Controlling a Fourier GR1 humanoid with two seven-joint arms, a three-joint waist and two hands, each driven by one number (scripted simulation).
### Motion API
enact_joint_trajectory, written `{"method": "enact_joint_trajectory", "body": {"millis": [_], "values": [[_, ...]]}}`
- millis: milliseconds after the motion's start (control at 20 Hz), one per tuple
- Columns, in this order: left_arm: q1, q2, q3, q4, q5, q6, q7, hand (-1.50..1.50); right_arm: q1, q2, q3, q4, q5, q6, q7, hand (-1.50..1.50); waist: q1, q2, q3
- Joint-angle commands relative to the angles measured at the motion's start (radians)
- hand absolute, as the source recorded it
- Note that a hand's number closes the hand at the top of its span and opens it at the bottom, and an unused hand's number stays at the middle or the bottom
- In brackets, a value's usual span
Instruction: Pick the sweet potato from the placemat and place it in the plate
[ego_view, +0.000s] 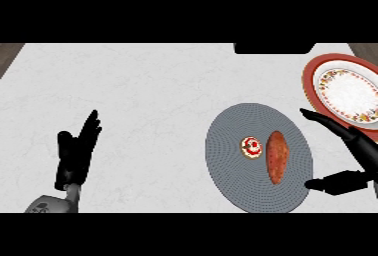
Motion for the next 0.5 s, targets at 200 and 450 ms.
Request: {"method": "enact_joint_trajectory", "body": {"millis": [200, 450], "values": [[0.032, -0.02, 0.005, 0.0, 0.0, -0.033, -0.04, 0.0, -0.105, -0.133, 0.069, -0.108, 0.123, 0.144, 0.288, -1.5, 0.006, -0.001, -0.002], [-0.019, -0.004, 0.008, -0.049, -0.024, -0.021, 0.07, 0.0, -0.202, -0.09, 0.155, -0.082, 0.145, 0.285, 0.42, -1.5, 0.012, 0.001, 0.0]]}}
